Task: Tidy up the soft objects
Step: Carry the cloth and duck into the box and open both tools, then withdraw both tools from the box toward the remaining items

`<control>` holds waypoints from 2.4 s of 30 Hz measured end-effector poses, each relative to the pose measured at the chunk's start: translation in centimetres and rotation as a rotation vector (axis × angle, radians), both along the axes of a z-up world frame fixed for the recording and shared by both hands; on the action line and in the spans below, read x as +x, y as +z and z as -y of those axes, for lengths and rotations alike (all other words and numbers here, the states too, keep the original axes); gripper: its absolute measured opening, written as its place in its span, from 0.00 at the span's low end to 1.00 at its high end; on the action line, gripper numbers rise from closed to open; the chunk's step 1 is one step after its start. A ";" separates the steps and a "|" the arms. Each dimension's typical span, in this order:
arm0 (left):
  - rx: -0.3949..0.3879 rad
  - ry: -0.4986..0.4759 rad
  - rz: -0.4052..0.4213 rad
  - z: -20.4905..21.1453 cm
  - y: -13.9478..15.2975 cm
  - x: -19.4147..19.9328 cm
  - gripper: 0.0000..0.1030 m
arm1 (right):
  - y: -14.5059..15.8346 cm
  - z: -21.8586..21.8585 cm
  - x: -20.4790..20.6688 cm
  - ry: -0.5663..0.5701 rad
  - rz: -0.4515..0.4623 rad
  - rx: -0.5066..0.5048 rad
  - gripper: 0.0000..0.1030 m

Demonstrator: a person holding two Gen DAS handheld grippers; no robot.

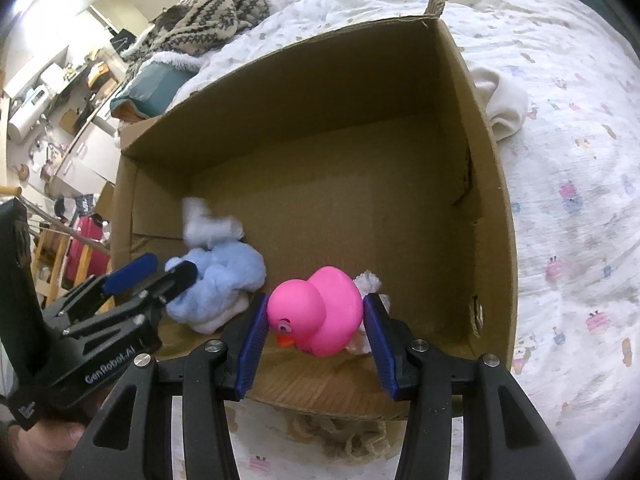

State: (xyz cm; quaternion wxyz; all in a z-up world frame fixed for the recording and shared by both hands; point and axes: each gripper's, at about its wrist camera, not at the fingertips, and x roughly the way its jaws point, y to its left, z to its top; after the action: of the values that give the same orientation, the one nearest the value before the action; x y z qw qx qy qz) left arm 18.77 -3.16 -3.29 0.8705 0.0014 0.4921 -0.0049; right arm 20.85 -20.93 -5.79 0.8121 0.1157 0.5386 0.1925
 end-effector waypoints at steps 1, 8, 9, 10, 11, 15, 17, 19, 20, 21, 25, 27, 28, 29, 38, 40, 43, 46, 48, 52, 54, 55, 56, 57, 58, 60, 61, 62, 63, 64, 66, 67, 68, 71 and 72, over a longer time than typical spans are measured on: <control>-0.002 0.000 0.004 0.0 0.1 0.0 0.64 | 0.0 0.0 0.0 0.000 0.002 0.001 0.50; -0.010 0.007 0.006 -0.4 0.3 0.1 0.64 | 0.5 0.3 -0.3 -0.007 0.021 0.041 0.66; -0.013 0.010 0.003 -0.5 0.3 0.1 0.64 | 0.5 0.3 -0.3 -0.006 0.021 0.039 0.66; -0.016 0.011 0.002 -0.6 0.3 0.1 0.64 | 0.5 0.3 -0.3 -0.006 0.020 0.037 0.66; -0.018 0.015 0.002 -0.7 0.3 0.1 0.64 | 0.4 0.3 -0.2 -0.007 0.017 0.034 0.66; -0.020 0.021 0.007 -0.9 0.5 -0.1 0.64 | 0.7 0.5 0.0 -0.023 0.017 0.027 0.66; -0.021 0.022 0.011 -0.9 0.7 -0.2 0.64 | 1.1 0.8 0.0 -0.041 0.025 0.029 0.66; -0.020 0.021 0.014 -0.9 0.9 -0.5 0.64 | 1.5 1.2 -0.2 -0.058 0.034 0.033 0.66; -0.019 0.022 0.018 -0.9 1.1 -0.8 0.64 | 1.8 1.4 -0.3 -0.069 0.043 0.026 0.66; -0.019 0.022 0.020 -1.0 1.2 -0.9 0.64 | 1.9 1.6 -0.4 -0.078 0.048 0.025 0.66; -0.023 0.020 0.020 -1.1 1.7 -1.9 0.64 | 2.4 2.4 -0.9 -0.101 0.052 0.037 0.66; -0.022 0.022 0.025 -1.1 2.1 -2.4 0.64 | 2.6 2.5 -1.4 -0.107 0.052 0.038 0.66; -0.023 0.022 0.030 -1.1 2.3 -2.7 0.64 | 2.7 2.6 -1.7 -0.106 0.052 0.038 0.66; -0.023 0.021 0.035 -1.1 2.5 -3.0 0.64 | 2.8 2.6 -1.9 -0.104 0.053 0.037 0.66; -0.052 0.040 0.015 -1.3 2.5 -6.1 0.64 | 3.7 3.4 -5.2 -0.108 0.060 0.034 0.66; -0.052 0.038 0.014 -1.2 2.6 -6.7 0.64 | 3.7 3.6 -5.8 -0.118 0.059 0.037 0.66; -0.054 0.039 0.009 -1.0 2.5 -7.5 0.64 | 3.8 4.1 -6.6 -0.132 0.052 0.044 0.66; -0.062 0.045 0.002 -0.9 2.3 -8.3 0.64 | 3.7 4.4 -7.4 -0.146 0.041 0.049 0.66; -0.065 0.049 -0.001 -0.9 2.3 -8.8 0.64 | 3.6 4.7 -8.0 -0.154 0.036 0.051 0.66; -0.067 0.052 -0.006 -0.8 2.1 -9.6 0.64 | 3.4 5.3 -9.0 -0.169 0.026 0.050 0.66; -0.069 0.052 -0.009 -0.6 1.9 -10.1 0.64 | 3.2 5.6 -9.4 -0.180 0.014 0.054 0.66; -0.069 0.051 -0.011 -0.6 1.8 -10.3 0.64 | 3.1 5.8 -9.5 -0.186 0.008 0.055 0.66; -0.070 0.049 -0.011 -0.4 1.6 -10.5 0.64 | 2.9 6.0 -9.7 -0.195 0.000 0.057 0.66; -0.071 0.048 -0.010 -0.3 1.5 -10.6 0.64 | 2.8 6.2 -9.8 -0.203 -0.007 0.058 0.66; -0.071 0.048 -0.009 -0.2 1.4 -10.7 0.64 | 2.6 6.4 -9.9 -0.211 -0.016 0.058 0.66; -0.070 0.046 -0.010 0.0 1.1 -11.0 0.64 | 2.1 6.8 -10.0 -0.231 -0.040 0.067 0.66; -0.072 0.045 -0.012 0.1 0.9 -11.0 0.64 | 1.8 7.0 -10.0 -0.240 -0.053 0.074 0.66; -0.074 0.044 -0.011 0.2 0.7 -11.0 0.64 | 1.6 7.3 -10.0 -0.249 -0.065 0.083 0.66; -0.074 0.042 -0.008 0.2 0.6 -11.0 0.64 | 1.5 7.4 -9.9 -0.258 -0.074 0.085 0.66; -0.073 0.038 -0.005 0.3 0.5 -11.0 0.64 | 1.3 7.5 -9.8 -0.264 -0.079 0.081 0.66; -0.067 0.031 0.001 0.5 0.2 -11.0 0.64 | 1.1 7.8 -9.6 -0.279 -0.089 0.083 0.66; -0.067 0.030 0.003 0.6 0.1 -11.0 0.64 | 0.9 7.9 -9.6 -0.286 -0.097 0.092 0.66; -0.071 0.027 0.003 0.6 -0.1 -11.0 0.64 | 0.7 8.1 -9.4 -0.296 -0.108 0.102 0.66; -0.077 0.026 -0.011 0.6 -0.6 -10.9 0.64 | -0.1 8.8 -9.2 -0.329 -0.147 0.130 0.66; -0.081 0.027 -0.018 0.6 -0.9 -10.9 0.64 | -0.4 9.1 -9.1 -0.342 -0.163 0.142 0.66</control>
State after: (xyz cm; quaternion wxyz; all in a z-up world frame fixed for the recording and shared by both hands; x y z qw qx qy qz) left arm 7.89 -3.77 -4.18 0.8653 -0.0404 0.4995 -0.0129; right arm 11.79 -29.98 -6.18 0.7766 0.2775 0.5600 0.0791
